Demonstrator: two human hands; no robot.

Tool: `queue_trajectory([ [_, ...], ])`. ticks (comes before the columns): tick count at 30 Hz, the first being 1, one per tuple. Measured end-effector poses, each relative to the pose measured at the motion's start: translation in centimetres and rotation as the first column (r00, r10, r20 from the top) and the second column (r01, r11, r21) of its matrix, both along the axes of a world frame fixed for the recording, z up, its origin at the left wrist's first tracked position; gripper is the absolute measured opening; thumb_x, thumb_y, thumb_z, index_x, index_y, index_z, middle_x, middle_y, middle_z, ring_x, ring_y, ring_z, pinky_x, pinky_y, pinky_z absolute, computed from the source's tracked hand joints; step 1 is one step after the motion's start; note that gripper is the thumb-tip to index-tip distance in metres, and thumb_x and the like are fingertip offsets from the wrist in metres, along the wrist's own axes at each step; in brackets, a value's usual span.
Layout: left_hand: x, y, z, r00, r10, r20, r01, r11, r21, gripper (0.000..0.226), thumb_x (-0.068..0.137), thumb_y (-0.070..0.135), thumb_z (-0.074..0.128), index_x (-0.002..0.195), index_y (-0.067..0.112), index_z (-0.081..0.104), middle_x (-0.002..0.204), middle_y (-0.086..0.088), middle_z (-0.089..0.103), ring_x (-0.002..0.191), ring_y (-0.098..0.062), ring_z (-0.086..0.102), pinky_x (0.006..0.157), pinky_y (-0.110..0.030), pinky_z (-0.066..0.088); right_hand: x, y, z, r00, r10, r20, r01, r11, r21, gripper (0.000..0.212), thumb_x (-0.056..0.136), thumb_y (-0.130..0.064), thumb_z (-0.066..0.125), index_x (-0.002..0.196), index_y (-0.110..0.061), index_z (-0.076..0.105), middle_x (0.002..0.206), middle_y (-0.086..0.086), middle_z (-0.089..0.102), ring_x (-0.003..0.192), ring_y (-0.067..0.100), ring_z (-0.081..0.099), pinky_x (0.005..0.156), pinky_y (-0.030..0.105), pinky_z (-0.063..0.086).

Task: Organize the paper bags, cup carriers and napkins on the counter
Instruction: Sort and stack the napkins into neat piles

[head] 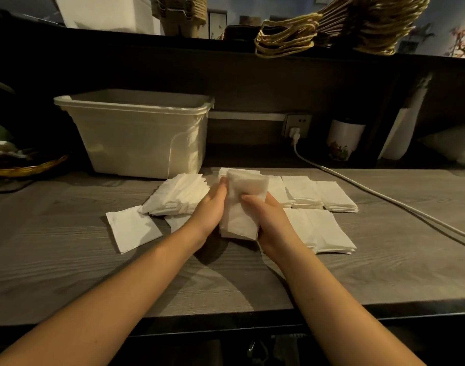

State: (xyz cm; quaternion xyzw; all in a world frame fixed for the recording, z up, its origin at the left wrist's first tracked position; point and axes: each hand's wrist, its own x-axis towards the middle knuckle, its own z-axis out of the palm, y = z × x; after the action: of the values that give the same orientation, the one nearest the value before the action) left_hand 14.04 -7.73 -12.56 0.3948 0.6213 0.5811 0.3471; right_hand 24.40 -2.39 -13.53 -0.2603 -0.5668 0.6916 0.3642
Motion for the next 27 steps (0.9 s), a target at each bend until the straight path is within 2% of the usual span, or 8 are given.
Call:
queue_trajectory([
  [4,0.27,0.01,-0.21,0.999,0.021,-0.042,-0.019,0.999,0.051,0.063,0.090,0.058,0.024,0.142,0.023,0.036,0.145,0.003,0.039,0.135,-0.013,0.033,0.115,-0.036,0.024,-0.18,-0.02,0.07,0.989,-0.114,0.099,0.105,0.990,0.100,0.035,0.086,-0.005,0.051,0.120,-0.014,0.055,0.110,0.010,0.064,0.102,0.026,0.061,0.085,0.037,0.053],
  [7,0.36,-0.17,-0.27,0.998,-0.038,-0.043,0.042,0.994,0.103,0.051,0.092,0.055,0.020,0.130,0.026,0.039,0.129,0.002,0.050,0.123,-0.013,0.046,0.108,-0.033,0.035,-0.18,-0.28,0.09,0.988,-0.105,0.109,0.085,0.981,0.175,0.043,0.085,-0.011,0.061,0.126,-0.016,0.050,0.114,0.007,0.062,0.105,0.021,0.060,0.089,0.038,0.053],
  [11,0.86,-0.33,0.12,0.996,-0.063,-0.056,0.072,0.983,0.171,0.053,0.091,0.050,0.026,0.137,0.025,0.025,0.118,0.008,0.051,0.111,-0.007,0.050,0.095,-0.022,0.040,-0.35,-0.20,-0.13,0.989,-0.117,0.089,0.095,0.970,0.225,0.055,0.081,-0.017,0.070,0.129,-0.019,0.042,0.118,0.003,0.058,0.108,0.018,0.058,0.091,0.038,0.052],
  [15,1.01,-0.19,-0.19,0.997,-0.073,-0.017,0.075,0.984,0.163,0.033,0.096,0.037,0.039,0.124,0.034,0.023,0.105,0.020,0.048,0.100,0.001,0.051,0.081,-0.014,0.044,-0.30,-0.09,-0.10,0.987,-0.113,0.111,0.092,0.980,0.179,0.046,0.085,-0.011,0.060,0.127,-0.020,0.044,0.116,0.004,0.059,0.106,0.020,0.059,0.085,0.037,0.054],
  [17,0.87,-0.05,-0.39,0.997,-0.075,-0.001,0.074,0.985,0.157,0.031,0.096,0.030,0.045,0.120,0.033,0.025,0.106,0.017,0.051,0.105,-0.006,0.052,0.084,-0.018,0.045,-0.17,-0.08,0.00,0.986,-0.118,0.116,0.099,0.982,0.159,0.041,0.087,-0.010,0.055,0.126,-0.020,0.047,0.115,0.004,0.061,0.102,0.018,0.061,0.078,0.031,0.054],
  [21,0.89,-0.12,-0.40,0.989,-0.027,-0.148,0.051,0.986,0.156,0.042,0.094,0.003,0.045,0.124,0.027,0.028,0.100,0.017,0.050,0.094,0.003,0.051,0.072,-0.003,0.043,-0.13,-0.28,0.16,0.978,-0.181,0.100,0.152,0.956,0.250,0.039,0.086,0.002,0.050,0.119,-0.018,0.052,0.116,0.003,0.061,0.106,0.016,0.058,0.086,0.029,0.050],
  [24,0.99,-0.18,-0.35,0.959,0.057,-0.279,-0.005,0.983,0.185,0.045,0.095,0.000,0.043,0.132,0.020,0.029,0.099,0.019,0.045,0.090,0.007,0.046,0.071,0.002,0.038,-0.19,-0.56,0.53,0.968,-0.219,0.124,0.147,0.893,0.426,0.040,0.087,0.003,0.052,0.121,-0.019,0.051,0.115,-0.004,0.056,0.108,0.008,0.052,0.090,0.019,0.044],
  [27,0.83,-0.15,-0.38,0.960,0.081,-0.268,-0.025,0.978,0.206,0.042,0.094,-0.001,0.043,0.132,0.015,0.031,0.098,0.017,0.046,0.098,0.000,0.046,0.075,0.001,0.038,-0.20,-0.77,0.63,0.974,-0.193,0.119,0.117,0.876,0.468,0.041,0.086,0.002,0.053,0.118,-0.022,0.047,0.103,-0.017,0.053,0.097,-0.003,0.051,0.079,0.003,0.040],
])
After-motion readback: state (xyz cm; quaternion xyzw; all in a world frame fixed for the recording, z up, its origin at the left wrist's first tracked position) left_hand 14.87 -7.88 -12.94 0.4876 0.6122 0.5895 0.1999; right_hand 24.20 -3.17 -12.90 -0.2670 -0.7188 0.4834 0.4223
